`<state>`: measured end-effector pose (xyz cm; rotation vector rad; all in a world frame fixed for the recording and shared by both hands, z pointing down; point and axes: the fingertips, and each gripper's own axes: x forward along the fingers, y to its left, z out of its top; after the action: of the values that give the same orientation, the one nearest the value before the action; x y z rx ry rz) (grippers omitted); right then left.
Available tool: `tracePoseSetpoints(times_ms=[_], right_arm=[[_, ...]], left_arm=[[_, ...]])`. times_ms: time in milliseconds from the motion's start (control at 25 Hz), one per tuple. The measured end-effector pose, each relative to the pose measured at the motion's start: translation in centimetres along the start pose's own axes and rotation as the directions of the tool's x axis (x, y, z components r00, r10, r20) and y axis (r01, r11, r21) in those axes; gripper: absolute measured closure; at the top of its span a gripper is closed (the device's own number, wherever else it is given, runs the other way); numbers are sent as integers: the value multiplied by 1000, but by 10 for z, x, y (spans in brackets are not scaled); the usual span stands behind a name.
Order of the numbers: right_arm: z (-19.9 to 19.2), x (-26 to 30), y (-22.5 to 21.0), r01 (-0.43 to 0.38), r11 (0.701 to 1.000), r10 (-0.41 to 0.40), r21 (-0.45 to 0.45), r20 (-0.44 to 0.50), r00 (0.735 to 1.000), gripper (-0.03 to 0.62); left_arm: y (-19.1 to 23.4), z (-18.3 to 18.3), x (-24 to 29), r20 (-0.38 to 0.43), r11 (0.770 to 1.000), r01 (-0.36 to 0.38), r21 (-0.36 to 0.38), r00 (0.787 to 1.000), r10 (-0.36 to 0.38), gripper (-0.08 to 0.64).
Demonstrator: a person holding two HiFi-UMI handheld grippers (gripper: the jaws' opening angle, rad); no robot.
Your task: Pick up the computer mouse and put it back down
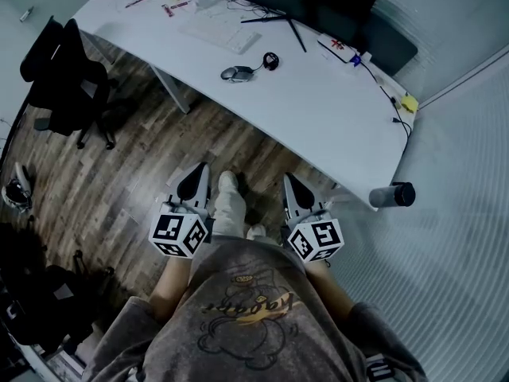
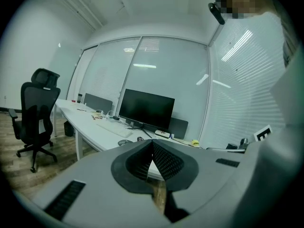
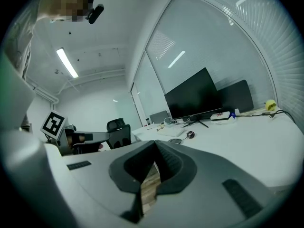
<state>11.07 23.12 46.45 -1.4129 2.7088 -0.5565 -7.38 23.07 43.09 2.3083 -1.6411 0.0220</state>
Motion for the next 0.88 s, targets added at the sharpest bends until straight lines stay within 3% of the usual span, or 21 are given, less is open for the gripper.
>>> tracePoseSetpoints(times_ms=[360, 880], right_arm=[[20, 60, -19, 25, 998, -23, -64, 43, 999, 595], [52, 168, -52, 81, 995, -78, -67, 35, 996, 595]], left_arm=[[29, 16, 60, 23, 998, 54, 37, 998, -54, 545], [97, 52, 161, 7, 993, 109, 37, 994, -109, 545]])
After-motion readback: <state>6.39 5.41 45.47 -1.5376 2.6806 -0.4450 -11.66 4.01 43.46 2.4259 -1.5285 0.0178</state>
